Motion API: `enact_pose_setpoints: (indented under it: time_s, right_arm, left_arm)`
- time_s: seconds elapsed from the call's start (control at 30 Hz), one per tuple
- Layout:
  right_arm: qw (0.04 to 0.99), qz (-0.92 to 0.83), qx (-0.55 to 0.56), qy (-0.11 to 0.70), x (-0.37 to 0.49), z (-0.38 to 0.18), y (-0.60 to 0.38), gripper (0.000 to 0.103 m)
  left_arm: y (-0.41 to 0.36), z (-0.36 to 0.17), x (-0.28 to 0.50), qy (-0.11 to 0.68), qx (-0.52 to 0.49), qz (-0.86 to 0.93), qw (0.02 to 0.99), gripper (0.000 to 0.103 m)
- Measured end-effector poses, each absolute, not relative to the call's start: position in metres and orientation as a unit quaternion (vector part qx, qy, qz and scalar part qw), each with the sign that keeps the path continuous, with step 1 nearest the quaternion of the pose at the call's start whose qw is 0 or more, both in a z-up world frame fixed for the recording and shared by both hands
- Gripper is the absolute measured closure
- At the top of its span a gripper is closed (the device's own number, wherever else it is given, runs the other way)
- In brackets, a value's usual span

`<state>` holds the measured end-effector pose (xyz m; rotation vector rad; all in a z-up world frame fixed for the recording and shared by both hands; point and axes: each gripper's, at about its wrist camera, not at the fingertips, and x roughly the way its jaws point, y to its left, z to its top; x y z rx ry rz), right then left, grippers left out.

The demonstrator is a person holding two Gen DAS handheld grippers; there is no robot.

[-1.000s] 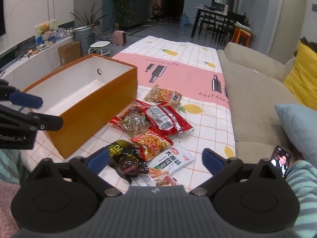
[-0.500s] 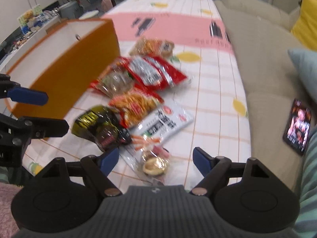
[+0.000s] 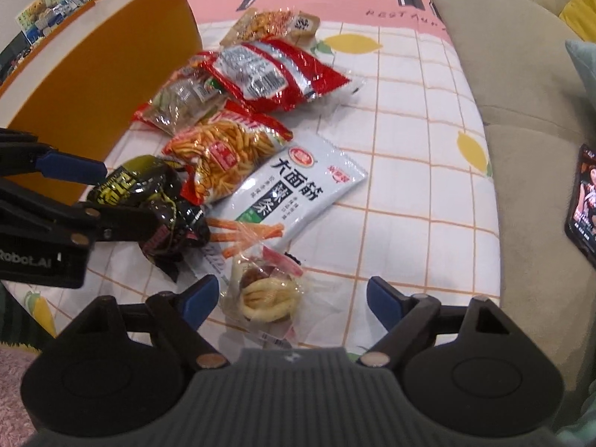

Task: Organize snacks
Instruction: 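Grasp the black-and-yellow pouch with the left tool while the right tool grasps the clear biscuit bag, then carry both packets over the box and open both tools to drop them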

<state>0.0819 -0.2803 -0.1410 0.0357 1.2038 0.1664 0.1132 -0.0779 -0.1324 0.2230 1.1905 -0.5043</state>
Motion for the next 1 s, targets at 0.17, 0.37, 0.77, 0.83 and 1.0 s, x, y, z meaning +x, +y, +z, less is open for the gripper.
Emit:
enact_pose_setpoints:
  time_s: [0.17, 0.37, 0.77, 0.83, 1.0]
  right_arm:
    - [0.813, 0.08, 0.031, 0.576, 0.084, -0.148, -0.282, 0.026]
    - [0.815, 0.099, 0.03, 0.57, 0.082, -0.147, -0.275, 0.052]
    - [0.825, 0.11, 0.031, 0.554, 0.072, -0.136, -0.268, 0.068]
    - [0.828, 0.111, 0.028, 0.549, 0.07, -0.132, -0.267, 0.068]
    - [0.837, 0.114, 0.019, 0.534, 0.062, -0.116, -0.262, 0.068]
  left_arm:
    - [-0.077, -0.144, 0.115, 0.564, 0.084, -0.239, 0.786, 0.018]
    - [-0.082, -0.152, 0.112, 0.566, 0.077, -0.255, 0.78, 0.05]
    - [-0.078, -0.141, 0.098, 0.56, 0.073, -0.244, 0.789, 0.064]
    - [-0.075, -0.133, 0.095, 0.558, 0.069, -0.236, 0.793, 0.064]
    - [-0.065, -0.107, 0.086, 0.541, 0.06, -0.225, 0.808, 0.064]
